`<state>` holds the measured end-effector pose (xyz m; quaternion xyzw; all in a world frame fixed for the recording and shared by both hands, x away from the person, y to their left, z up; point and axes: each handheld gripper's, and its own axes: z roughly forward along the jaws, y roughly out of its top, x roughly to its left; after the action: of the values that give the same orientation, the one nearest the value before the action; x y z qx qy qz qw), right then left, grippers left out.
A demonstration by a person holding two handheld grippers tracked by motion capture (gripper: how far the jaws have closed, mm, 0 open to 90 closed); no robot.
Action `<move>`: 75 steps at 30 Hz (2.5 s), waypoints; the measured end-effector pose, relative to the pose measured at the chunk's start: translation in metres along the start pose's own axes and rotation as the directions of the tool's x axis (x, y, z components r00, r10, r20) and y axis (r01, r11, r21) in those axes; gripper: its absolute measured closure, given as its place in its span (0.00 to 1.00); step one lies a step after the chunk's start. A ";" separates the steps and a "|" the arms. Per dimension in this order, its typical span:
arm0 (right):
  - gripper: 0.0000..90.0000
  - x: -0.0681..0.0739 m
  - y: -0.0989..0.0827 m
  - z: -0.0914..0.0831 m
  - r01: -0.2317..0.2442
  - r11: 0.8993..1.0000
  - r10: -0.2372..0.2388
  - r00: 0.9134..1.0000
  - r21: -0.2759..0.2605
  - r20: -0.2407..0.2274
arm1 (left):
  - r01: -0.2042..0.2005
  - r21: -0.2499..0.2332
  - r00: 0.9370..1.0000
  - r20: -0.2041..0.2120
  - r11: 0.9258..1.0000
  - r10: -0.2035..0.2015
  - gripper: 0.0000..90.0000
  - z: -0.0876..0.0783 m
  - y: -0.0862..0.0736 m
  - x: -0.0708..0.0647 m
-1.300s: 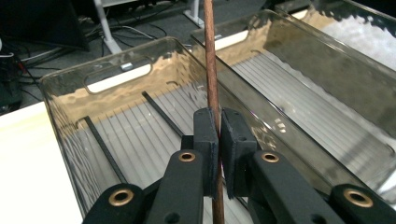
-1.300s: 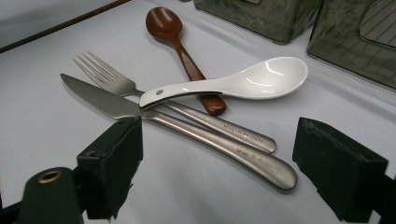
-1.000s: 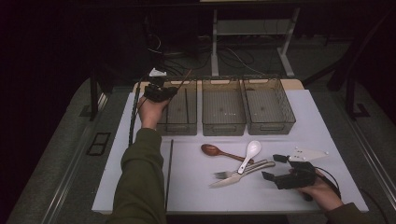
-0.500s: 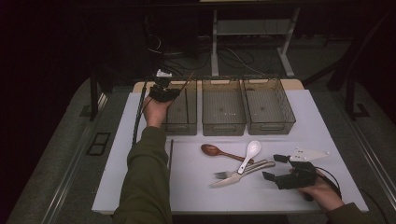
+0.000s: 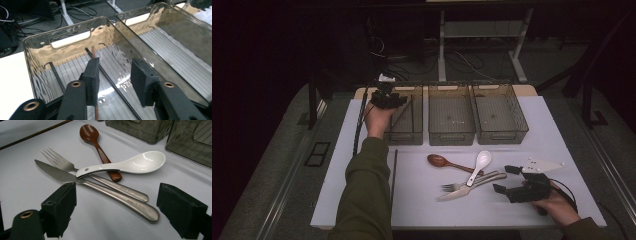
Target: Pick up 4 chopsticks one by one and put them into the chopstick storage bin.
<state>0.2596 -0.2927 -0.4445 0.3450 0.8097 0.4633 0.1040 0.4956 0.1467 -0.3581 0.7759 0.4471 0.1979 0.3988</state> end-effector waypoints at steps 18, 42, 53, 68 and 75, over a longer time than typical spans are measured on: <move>0.18 0.000 0.000 0.000 0.003 1.000 -0.003 1.000 0.002 0.010 | 0.043 -0.018 0.997 0.071 0.999 -0.041 0.45 -0.051 -0.020 -0.029; 0.18 0.001 0.000 0.000 0.003 1.000 -0.003 1.000 0.004 0.017 | 0.037 0.037 0.999 0.033 0.999 -0.038 0.48 -0.087 -0.106 -0.061; 0.18 0.000 0.000 0.001 0.009 1.000 -0.009 1.000 0.007 0.018 | 0.069 0.080 0.998 -0.016 0.994 -0.068 0.67 -0.062 -0.135 -0.054; 0.18 0.001 0.000 0.001 0.013 1.000 -0.013 1.000 0.008 0.016 | 0.081 0.137 0.997 -0.028 0.987 -0.078 0.82 -0.041 -0.142 -0.050; 0.18 0.001 0.000 0.001 0.014 1.000 -0.014 1.000 0.009 0.015 | 0.073 0.148 0.997 -0.029 0.986 -0.069 0.85 -0.037 -0.143 -0.052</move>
<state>0.2593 -0.2911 -0.4449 0.3432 0.8132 0.4565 0.1119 0.3670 0.1592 -0.4466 0.7847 0.4928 0.1588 0.3409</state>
